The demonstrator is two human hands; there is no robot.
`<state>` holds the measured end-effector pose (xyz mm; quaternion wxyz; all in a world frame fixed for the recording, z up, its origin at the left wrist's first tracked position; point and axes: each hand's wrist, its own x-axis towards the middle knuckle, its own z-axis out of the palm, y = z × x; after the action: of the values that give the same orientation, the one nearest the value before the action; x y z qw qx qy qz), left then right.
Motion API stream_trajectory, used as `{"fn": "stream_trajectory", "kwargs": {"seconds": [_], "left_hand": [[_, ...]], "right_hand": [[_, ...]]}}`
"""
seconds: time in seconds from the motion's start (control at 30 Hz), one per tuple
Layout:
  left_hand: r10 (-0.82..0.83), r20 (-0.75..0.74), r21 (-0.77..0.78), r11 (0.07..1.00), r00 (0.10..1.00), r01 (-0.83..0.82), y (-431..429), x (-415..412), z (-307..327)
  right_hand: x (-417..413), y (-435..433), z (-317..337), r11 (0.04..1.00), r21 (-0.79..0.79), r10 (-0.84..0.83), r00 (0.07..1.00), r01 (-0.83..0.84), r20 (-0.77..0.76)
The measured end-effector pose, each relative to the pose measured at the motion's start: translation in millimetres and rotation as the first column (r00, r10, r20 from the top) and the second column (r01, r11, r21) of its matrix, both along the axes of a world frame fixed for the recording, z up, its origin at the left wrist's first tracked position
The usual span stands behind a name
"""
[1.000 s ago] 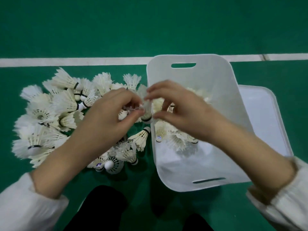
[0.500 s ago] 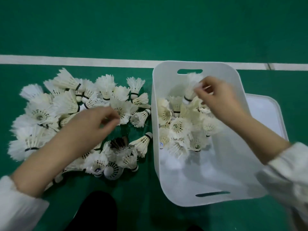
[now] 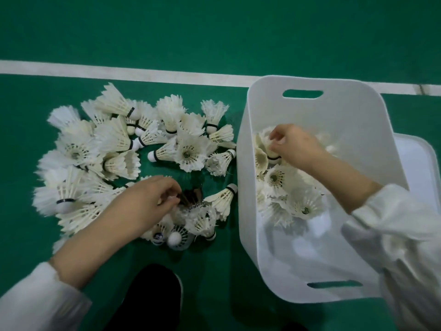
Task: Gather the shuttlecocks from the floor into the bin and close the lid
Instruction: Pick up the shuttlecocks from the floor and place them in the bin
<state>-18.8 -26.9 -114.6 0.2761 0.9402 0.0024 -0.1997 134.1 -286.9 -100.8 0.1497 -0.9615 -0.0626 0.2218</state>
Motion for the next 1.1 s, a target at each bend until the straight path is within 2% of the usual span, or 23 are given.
{"fn": "stream_trajectory", "kwargs": {"seconds": [0.1,0.2,0.3,0.4,0.5,0.6,0.67,0.73,0.8,0.93,1.0,1.1], "left_hand": [[0.134,0.038,-0.008,0.991,0.990,-0.134,19.7,-4.9,7.9],[0.205,0.053,0.014,0.978,0.977,-0.206,33.8,-13.2,8.5],[0.218,0.038,0.004,0.976,0.975,-0.218,39.8,-23.1,1.4],[0.192,0.003,-0.001,0.981,0.981,-0.192,42.7,-29.8,-5.9],[0.187,0.006,-0.005,0.982,0.982,-0.187,47.3,-33.5,-12.1],[0.193,0.078,0.005,0.981,0.978,-0.194,51.5,-29.7,-17.8],[0.207,0.155,-0.010,0.978,0.966,-0.208,50.6,-21.6,-22.6],[0.198,0.206,-0.007,0.980,0.958,-0.201,47.0,-10.5,-30.4],[0.154,0.190,0.035,0.986,0.970,-0.163,43.2,-3.1,-41.1],[0.138,0.114,0.089,0.985,0.984,-0.149,38.5,-1.5,-49.2],[0.154,0.102,0.083,0.983,0.983,-0.162,40.3,-2.9,-46.2],[0.223,0.118,-0.036,0.975,0.968,-0.220,46.8,-8.1,-34.2]], "right_hand": [[-17.7,7.7,35.9,0.998,0.033,0.046,0.992,-0.050,0.121],[-47.1,36.8,71.9,0.981,0.081,0.158,0.974,-0.173,0.165],[-77.3,73.8,92.2,0.952,0.049,0.287,0.933,-0.304,0.216],[-103.2,100.4,88.5,0.923,0.038,0.370,0.909,-0.383,0.193],[-129.3,117.7,54.6,0.884,-0.081,0.462,0.887,-0.461,-0.006],[-154.6,126.7,16.2,0.844,-0.242,0.403,0.864,-0.478,-0.300],[-166.0,128.9,-2.0,0.866,-0.251,0.316,0.862,-0.432,-0.396],[-169.5,130.5,-10.5,0.898,-0.227,0.262,0.872,-0.377,-0.413],[-167.9,131.9,-10.5,0.916,-0.212,0.253,0.901,-0.341,-0.352],[-154.2,132.9,8.9,0.943,-0.146,0.291,0.954,-0.299,-0.072],[-144.5,134.0,22.6,0.960,-0.029,0.280,0.959,-0.279,0.038],[-129.1,142.8,32.2,0.954,0.169,0.242,0.968,-0.249,0.061]]}}
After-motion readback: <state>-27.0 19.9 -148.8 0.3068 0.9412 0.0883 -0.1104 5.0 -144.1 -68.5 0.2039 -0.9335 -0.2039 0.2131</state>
